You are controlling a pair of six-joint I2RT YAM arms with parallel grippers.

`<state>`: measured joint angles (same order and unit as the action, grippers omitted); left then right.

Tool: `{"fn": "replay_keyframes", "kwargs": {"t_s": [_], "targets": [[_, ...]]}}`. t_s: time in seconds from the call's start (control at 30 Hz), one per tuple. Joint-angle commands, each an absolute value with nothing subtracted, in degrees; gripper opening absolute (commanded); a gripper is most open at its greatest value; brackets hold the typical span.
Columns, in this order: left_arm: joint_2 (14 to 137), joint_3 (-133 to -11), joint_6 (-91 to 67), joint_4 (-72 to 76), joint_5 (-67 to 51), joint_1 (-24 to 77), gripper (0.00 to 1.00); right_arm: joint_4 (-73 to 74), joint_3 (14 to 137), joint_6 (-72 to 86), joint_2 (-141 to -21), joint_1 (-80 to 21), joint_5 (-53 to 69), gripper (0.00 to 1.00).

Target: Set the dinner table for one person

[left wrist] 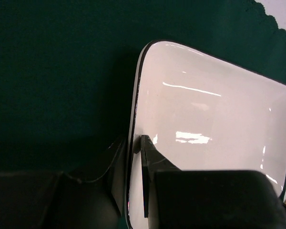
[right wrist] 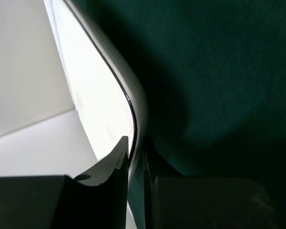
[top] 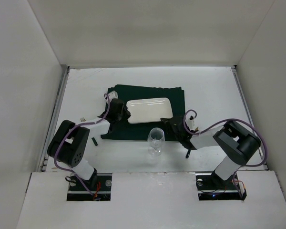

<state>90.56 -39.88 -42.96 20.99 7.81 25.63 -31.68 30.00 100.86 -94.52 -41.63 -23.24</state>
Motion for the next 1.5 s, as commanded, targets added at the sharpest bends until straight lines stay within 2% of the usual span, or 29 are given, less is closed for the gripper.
{"fn": "replay_keyframes", "kwargs": {"t_s": [0.0, 0.43, 0.5, 0.63, 0.73, 0.93, 1.13, 1.37, 1.47], "targets": [[88.95, -42.19, -42.63, 24.08, 10.63, 23.77, 0.04, -41.85, 31.02, 96.42, -89.21, -45.65, -20.92, 0.13], [88.86, -40.96, -43.15, 25.66, 12.39, 21.84, 0.04, -41.04, 31.03, 94.13, -92.55, -49.26, -18.02, 0.18], [88.86, -40.78, -43.15, 25.84, 12.83, 21.4, 0.04, -41.39, 30.68, 93.87, -92.81, -49.35, -17.32, 0.22], [88.94, -40.17, -43.33, 26.72, 13.18, 21.14, 0.06, -41.4, 28.75, 92.9, -91.67, -49.35, -16.88, 0.4], [88.6, -39.64, -43.33, 26.72, 13.88, 21.22, 0.1, -41.4, 26.46, 91.59, -89.39, -49.09, -16.08, 0.47], [86.93, -38.06, -43.42, 25.93, 15.91, 22.72, 0.12, -39.03, 22.42, 89.13, -82.19, -46.19, -15.38, 0.52], [84.99, -35.51, -44.74, 25.84, 17.31, 22.89, 0.12, -29.11, 20.83, 84.29, -72.43, -44.69, -16.96, 0.56], [81.66, -34.02, -44.91, 25.84, 18.72, 23.51, 0.3, -15.22, 22.41, 74.29, -62.24, -42.5, -22.85, 0.64], [77.54, -32.44, -44.47, 24.97, 19.51, 23.68, 0.34, -10.21, 23.29, 68.92, -57.67, -40.74, -24.08, 0.64]]}}
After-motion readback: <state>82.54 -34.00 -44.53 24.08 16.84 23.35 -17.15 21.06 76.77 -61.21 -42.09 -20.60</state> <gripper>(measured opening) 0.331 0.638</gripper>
